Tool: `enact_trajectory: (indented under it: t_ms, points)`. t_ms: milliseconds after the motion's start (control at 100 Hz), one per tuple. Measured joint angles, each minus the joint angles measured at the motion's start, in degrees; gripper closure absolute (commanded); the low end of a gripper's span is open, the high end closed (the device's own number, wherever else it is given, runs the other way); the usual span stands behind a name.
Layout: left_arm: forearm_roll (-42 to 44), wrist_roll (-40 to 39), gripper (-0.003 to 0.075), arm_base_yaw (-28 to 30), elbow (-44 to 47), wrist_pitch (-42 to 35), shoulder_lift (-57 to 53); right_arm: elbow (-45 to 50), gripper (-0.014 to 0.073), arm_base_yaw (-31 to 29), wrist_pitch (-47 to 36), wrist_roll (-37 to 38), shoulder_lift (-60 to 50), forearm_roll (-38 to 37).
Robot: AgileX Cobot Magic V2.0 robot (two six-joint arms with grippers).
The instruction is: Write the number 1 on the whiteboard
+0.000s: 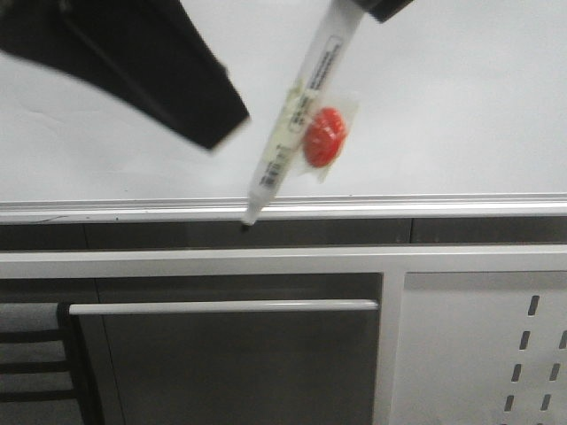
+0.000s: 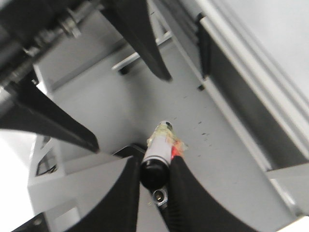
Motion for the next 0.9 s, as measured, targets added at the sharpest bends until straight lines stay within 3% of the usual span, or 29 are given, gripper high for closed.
enact_trajectory:
  t_ms: [90,180,380,560,900]
  points:
    - [-2.45,-0.09,0.0189,4.01,0.00,-0.50,-2.43,3.07,0.0636,0.00,-3.91,1.06,-3.13,-1.04]
    - [-4.98,-0.14,0.0256,8.02,0.00,-0.93,-4.89,7.55,0.0636,0.00,-8.80,1.52,-7.33,-1.29]
    - [-8.84,-0.22,0.0521,14.60,1.55,-2.39,-9.97,18.77,0.0636,0.00,-21.02,1.61,-19.42,-1.30]
    - [-11.50,-0.22,0.0743,15.89,5.99,-7.04,-15.00,27.90,0.0636,0.00,-28.34,1.61,-30.65,0.00]
    - [-16.66,-0.22,0.0741,15.89,18.77,-21.96,-29.34,38.04,0.0638,0.00,-34.30,1.64,-45.22,4.49]
